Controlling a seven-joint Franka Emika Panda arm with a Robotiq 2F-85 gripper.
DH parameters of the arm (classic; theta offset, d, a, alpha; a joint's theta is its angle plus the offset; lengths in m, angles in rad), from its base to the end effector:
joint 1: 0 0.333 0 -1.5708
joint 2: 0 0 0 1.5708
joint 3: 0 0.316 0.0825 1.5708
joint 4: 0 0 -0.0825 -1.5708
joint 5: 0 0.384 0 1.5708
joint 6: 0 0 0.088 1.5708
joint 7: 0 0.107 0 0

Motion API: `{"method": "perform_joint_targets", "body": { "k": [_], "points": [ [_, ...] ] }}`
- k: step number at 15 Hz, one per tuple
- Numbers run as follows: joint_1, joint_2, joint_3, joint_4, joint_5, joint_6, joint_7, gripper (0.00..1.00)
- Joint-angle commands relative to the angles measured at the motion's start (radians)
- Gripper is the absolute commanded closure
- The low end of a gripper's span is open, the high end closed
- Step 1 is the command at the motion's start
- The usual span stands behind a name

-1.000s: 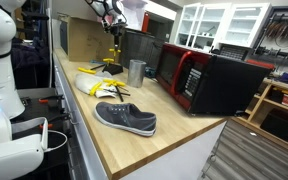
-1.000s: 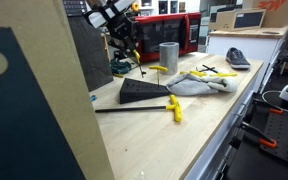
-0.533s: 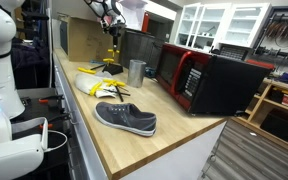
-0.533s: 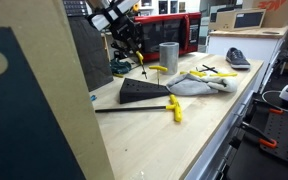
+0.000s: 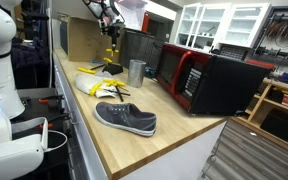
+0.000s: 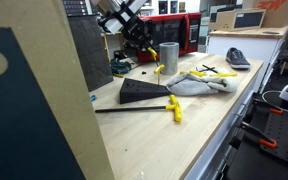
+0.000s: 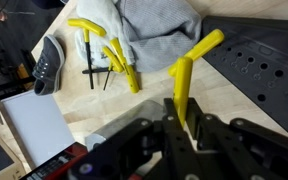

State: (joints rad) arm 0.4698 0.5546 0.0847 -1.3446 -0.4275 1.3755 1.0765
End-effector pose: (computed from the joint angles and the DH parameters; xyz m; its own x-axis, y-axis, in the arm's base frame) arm 0.5866 0.2913 0.3849 0.8900 -0.4489 0.0794 -0.4039 -0.6957 0.5940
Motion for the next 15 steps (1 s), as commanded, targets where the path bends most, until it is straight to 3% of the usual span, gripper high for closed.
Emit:
{"method": "perform_joint_targets", "body": {
  "k": [1, 10, 15],
  "points": [
    [0.004, -0.050, 0.007, -0.046, -0.026, -0.001, -0.007, 0.96],
    [0.035, -0.056, 0.016, -0.036, -0.039, 0.156, 0.160, 0.96],
    [0.026, -0.061, 0.049, -0.051, 0.022, 0.226, 0.110, 0.96]
  ]
}}
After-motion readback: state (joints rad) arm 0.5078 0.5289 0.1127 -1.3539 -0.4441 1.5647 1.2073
